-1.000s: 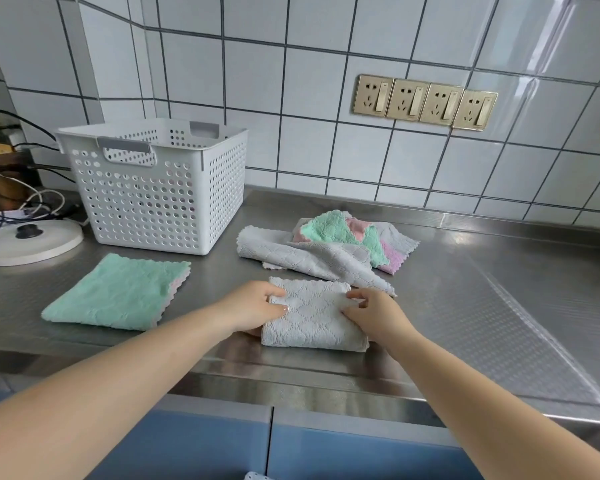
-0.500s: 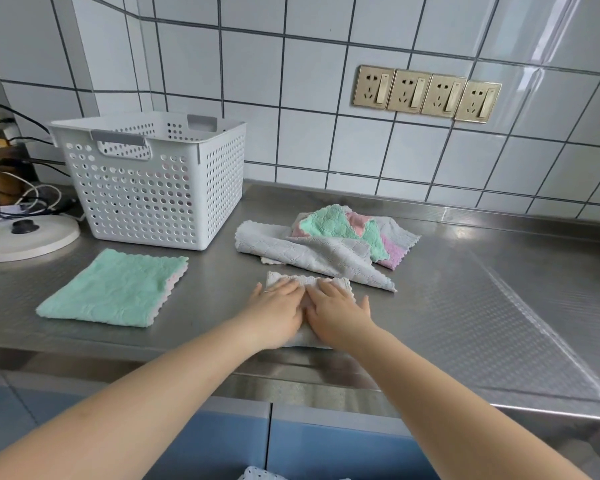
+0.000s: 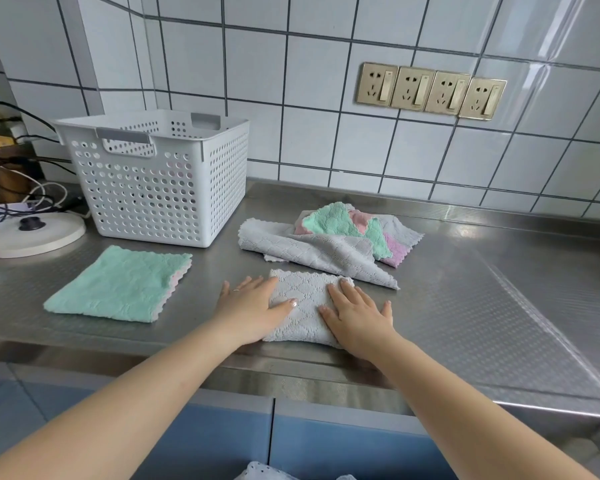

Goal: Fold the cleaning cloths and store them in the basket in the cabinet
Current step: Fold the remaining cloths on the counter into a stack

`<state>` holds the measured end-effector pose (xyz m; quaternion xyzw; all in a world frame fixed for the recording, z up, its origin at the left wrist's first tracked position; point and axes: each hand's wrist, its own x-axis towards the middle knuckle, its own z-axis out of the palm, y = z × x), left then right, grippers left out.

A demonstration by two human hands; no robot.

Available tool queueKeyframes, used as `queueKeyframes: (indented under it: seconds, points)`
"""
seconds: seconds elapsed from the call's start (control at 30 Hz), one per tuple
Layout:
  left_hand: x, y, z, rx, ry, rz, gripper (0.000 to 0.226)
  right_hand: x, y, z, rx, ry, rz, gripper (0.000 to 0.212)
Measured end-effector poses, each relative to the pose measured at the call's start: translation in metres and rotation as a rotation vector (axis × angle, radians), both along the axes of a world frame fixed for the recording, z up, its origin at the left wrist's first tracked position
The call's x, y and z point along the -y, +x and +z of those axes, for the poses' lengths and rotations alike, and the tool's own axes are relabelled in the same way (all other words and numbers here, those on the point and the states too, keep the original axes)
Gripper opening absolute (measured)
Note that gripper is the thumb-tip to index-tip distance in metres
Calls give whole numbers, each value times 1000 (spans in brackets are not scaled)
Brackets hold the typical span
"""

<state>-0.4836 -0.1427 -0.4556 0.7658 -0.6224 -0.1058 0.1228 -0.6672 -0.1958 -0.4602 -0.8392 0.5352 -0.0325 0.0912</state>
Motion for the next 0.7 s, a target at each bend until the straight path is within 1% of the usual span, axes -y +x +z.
queueKeyframes:
  seconds: [0.07,0.17,0.23,0.3,0.33,0.37,0.43,0.47,0.5,0.53,0.63,0.7]
  points:
    - [0,2,6,-137,-40,15,60,1,-1,0,5,-4,-1,55]
    - [5,3,14,-484,-129,-10,49,-2,1,0,7,-10,-1,54]
    - [8,1,18,-675,-199,-12,43,-4,2,0,11,-25,-12,54]
    - [10,-1,18,-853,-259,3,44,-5,2,1,16,-40,-32,54]
    - [10,-3,18,-921,-251,0,47,-5,1,1,24,-42,-45,55]
    - [9,-6,17,-945,-220,-13,49,-5,0,2,31,-46,-56,55]
    - [7,-9,13,-875,-170,-38,51,-8,0,3,39,-55,-64,55]
    - [7,-10,11,-842,-181,-51,50,-8,-1,4,55,-56,-66,56]
    - [5,-10,11,-843,-208,-65,49,-8,0,7,97,-47,-67,57]
    - [3,-8,13,-865,-239,-78,49,-8,2,11,180,-30,-73,57]
    - [-5,4,28,-967,-326,-98,50,-7,9,27,579,30,-91,54]
    - [-13,21,39,-1027,-371,-95,51,-6,18,35,800,116,-84,49]
